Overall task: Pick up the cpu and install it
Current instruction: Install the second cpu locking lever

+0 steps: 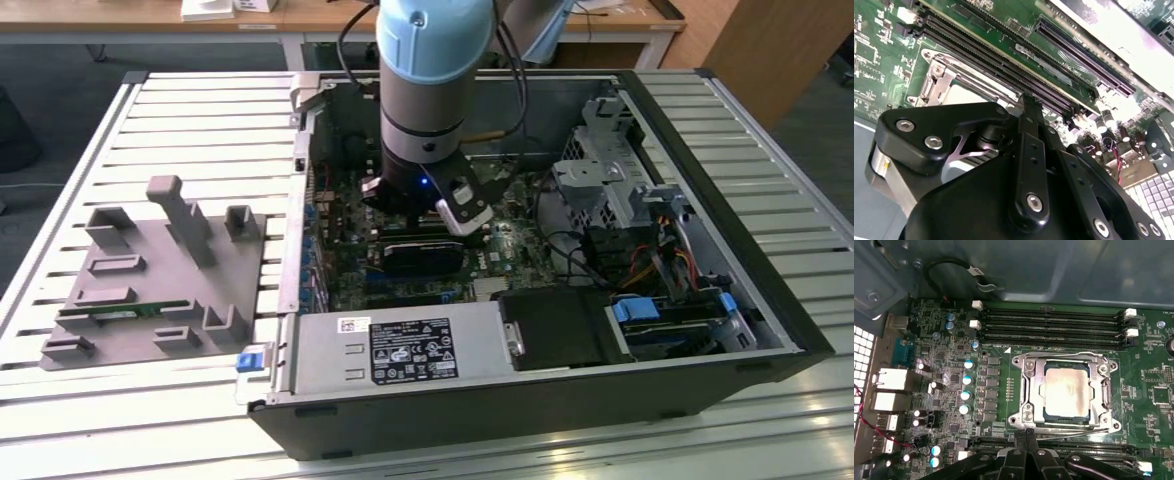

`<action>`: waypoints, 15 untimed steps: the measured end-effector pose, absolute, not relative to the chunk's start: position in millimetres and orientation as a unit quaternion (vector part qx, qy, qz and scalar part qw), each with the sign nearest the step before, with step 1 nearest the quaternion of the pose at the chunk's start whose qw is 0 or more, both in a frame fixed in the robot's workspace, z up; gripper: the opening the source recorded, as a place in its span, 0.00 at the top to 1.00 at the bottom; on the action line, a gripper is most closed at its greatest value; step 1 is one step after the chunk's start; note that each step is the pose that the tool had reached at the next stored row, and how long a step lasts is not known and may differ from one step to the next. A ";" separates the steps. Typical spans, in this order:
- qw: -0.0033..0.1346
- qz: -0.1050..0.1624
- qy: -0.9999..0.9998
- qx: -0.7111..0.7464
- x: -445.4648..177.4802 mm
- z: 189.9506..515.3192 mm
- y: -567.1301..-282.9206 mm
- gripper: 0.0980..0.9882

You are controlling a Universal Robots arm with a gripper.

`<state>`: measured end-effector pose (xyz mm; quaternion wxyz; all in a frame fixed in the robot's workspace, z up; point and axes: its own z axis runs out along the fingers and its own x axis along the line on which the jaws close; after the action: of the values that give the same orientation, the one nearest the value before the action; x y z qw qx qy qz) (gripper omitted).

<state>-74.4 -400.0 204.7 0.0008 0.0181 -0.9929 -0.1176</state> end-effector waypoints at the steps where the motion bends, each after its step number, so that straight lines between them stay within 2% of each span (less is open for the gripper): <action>1: 0.001 -0.118 -0.993 0.018 -74.4 203.2 -400.0 0.99; 15: 0.000 -0.140 -0.990 0.018 -78.5 194.1 -400.0 0.99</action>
<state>-78.5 -400.0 194.1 0.0004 0.0182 -0.9900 -0.1397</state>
